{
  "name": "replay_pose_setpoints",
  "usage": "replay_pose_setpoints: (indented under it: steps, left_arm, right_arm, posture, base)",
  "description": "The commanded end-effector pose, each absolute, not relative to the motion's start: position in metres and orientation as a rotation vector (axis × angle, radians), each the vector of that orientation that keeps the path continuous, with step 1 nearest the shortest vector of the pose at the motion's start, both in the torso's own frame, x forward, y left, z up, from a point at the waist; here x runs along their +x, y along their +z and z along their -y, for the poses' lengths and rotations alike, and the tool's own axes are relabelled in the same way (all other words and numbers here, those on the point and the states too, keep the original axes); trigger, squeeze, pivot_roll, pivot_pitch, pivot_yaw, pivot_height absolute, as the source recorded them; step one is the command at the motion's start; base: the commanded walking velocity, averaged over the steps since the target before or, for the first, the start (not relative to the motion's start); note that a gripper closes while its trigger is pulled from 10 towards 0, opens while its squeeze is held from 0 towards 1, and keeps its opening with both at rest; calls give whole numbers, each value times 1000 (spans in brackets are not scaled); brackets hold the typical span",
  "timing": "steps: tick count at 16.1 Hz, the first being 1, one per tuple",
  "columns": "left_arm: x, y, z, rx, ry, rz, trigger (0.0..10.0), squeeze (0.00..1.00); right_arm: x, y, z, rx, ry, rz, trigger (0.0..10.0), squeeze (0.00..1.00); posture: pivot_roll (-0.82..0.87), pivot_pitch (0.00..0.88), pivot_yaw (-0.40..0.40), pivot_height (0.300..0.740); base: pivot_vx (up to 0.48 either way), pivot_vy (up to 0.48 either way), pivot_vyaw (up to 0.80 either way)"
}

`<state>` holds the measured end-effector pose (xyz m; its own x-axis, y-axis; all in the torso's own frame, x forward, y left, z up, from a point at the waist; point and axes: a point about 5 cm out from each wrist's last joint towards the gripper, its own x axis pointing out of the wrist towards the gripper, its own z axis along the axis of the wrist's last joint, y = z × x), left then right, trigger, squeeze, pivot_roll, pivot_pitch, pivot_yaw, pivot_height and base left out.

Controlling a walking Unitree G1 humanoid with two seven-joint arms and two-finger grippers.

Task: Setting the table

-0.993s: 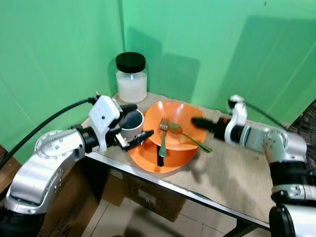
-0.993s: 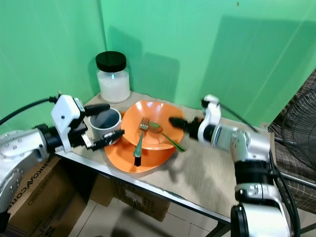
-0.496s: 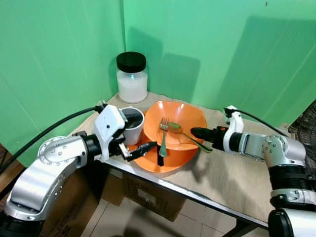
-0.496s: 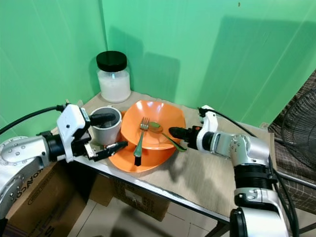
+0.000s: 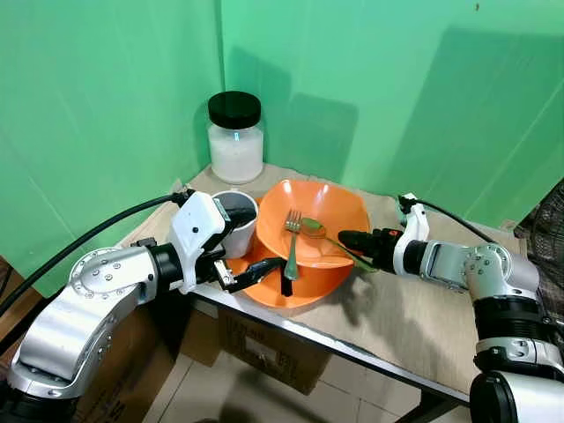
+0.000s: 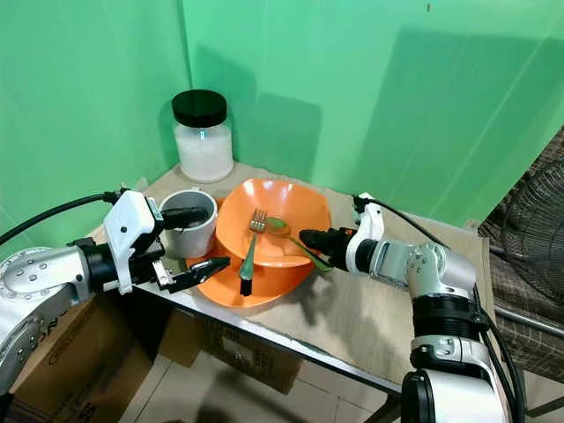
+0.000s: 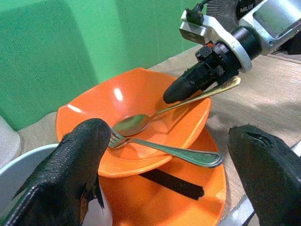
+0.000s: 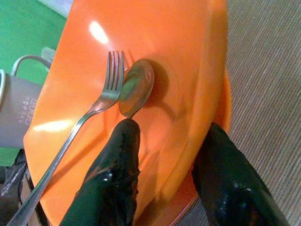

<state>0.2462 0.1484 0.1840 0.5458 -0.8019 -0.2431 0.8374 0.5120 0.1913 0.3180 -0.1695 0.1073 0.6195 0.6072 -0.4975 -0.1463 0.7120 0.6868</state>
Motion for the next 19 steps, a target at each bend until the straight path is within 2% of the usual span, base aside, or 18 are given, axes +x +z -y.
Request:
replay_pose_setpoints:
  steps: [1, 19]
  left_arm:
    - [245, 187, -147, 312, -995, -124, 10000, 0]
    - [246, 184, -143, 317, -1018, -132, 10000, 0]
  right_arm:
    - [322, 114, 172, 665, 462, -770, 0, 0]
    - [315, 117, 193, 820, 403, -779, 0, 0]
  posture:
    - [-99, 0, -71, 740]
    - [-131, 0, -59, 740]
  base:
    - [0, 0, 0]
    - [0, 0, 0]
